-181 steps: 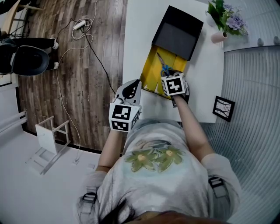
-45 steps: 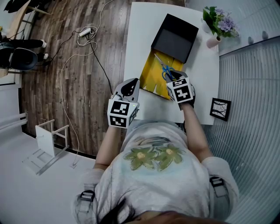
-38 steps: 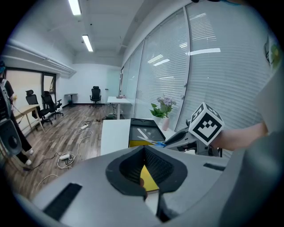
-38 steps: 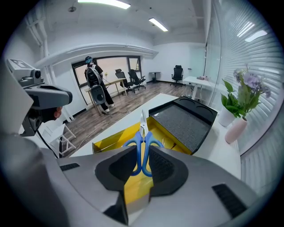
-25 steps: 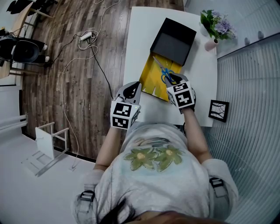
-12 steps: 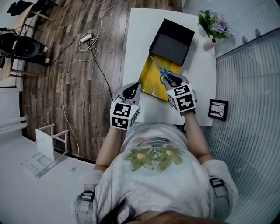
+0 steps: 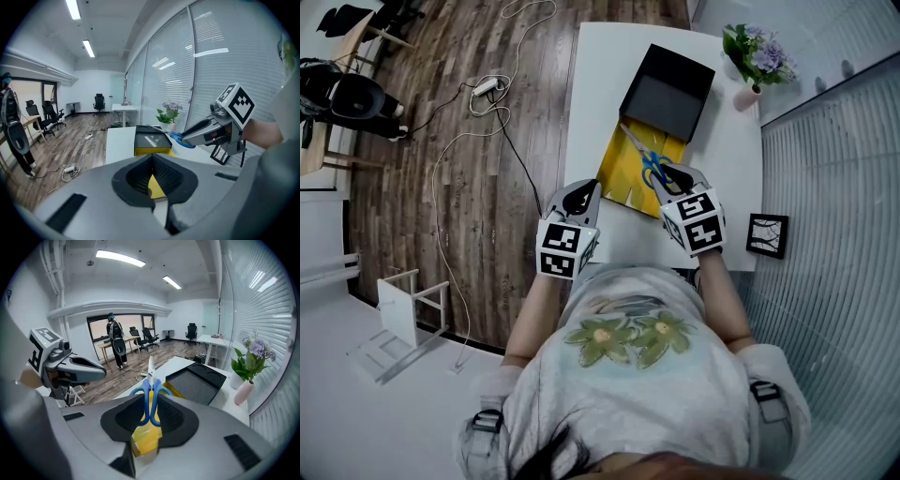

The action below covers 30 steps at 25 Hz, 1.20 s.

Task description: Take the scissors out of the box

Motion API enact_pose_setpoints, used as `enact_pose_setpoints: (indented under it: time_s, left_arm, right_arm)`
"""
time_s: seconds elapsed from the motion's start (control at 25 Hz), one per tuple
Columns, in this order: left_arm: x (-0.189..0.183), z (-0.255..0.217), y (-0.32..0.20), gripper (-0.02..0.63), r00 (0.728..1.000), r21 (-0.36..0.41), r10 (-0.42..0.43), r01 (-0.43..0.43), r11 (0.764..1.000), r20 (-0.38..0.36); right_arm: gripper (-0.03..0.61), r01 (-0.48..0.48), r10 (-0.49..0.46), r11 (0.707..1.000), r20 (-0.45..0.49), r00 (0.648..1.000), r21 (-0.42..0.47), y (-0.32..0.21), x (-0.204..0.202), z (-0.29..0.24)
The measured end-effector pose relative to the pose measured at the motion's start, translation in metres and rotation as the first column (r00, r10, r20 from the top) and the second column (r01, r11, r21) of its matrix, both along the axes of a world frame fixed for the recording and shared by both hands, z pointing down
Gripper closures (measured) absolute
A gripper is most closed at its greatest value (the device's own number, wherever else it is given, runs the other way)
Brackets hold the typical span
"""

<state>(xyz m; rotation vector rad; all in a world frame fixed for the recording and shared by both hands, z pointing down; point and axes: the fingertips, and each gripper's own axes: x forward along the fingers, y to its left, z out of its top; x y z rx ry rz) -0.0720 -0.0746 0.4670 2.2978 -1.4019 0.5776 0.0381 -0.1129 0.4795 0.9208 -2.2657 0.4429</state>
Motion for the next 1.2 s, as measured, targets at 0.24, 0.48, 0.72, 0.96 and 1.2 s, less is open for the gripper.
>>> enact_pose_setpoints:
  time_s: [0.24,0.48,0.72,0.96,1.2]
  left_arm:
    - [-0.003,-0.003,0.001,0.607,1.000,0.024,-0.013,0.013,1.000,-0.004]
    - [-0.005,-0.005,0.002,0.607,1.000,0.027,-0.019,0.019,0.999,0.000]
    - [-0.004,-0.006,0.003,0.607,1.000,0.031,-0.018,0.018,0.999,0.001]
    - [-0.005,-0.009,0.005,0.607,1.000,0.039,-0.022,0.022,0.999,0.000]
    - [-0.009,-0.007,0.007,0.607,0.999,0.031,-0.032,0.032,0.999,-0.016]
  right_arm:
    - [0.495,0.011,-0.011,1.000,0.014,1.000,0.015,0.008,-0.001,-0.007]
    - [0.495,0.021,-0.022,0.999,0.023,0.999,0.038,0.010,-0.002,-0.018]
    - [0.495,0.020,-0.022,0.998,0.026,0.999,0.066,0.009,0.002,-0.026]
    - [0.495,0.012,-0.014,0.997,0.030,0.999,0.079,0.009,0.005,-0.031]
    - [0.495,0.003,-0.005,0.997,0.035,0.999,0.077,0.010,0.008,-0.031]
